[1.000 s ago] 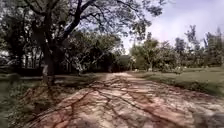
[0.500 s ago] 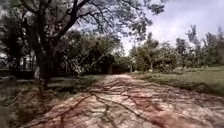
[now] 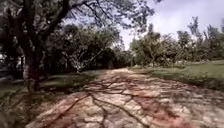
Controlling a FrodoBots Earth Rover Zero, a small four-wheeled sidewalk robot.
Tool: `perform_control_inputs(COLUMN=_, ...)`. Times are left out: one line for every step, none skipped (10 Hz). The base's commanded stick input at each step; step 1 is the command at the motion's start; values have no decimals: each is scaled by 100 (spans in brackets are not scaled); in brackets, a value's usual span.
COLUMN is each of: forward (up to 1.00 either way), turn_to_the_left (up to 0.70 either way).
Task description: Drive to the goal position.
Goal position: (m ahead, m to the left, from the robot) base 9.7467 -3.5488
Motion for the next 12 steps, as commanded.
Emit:
perform_control_inputs(forward=70, turn_to_the_left=-35)
perform_control_inputs(forward=70, turn_to_the_left=-35)
perform_control_inputs(forward=70, turn_to_the_left=-12)
perform_control_inputs(forward=70, turn_to_the_left=0)
perform_control_inputs(forward=70, turn_to_the_left=0)
perform_control_inputs(forward=70, turn_to_the_left=0)
perform_control_inputs(forward=70, turn_to_the_left=0)
perform_control_inputs(forward=70, turn_to_the_left=0)
perform_control_inputs(forward=70, turn_to_the_left=0)
perform_control_inputs(forward=70, turn_to_the_left=0)
perform_control_inputs(forward=70, turn_to_the_left=0)
perform_control_inputs(forward=70, turn_to_the_left=0)
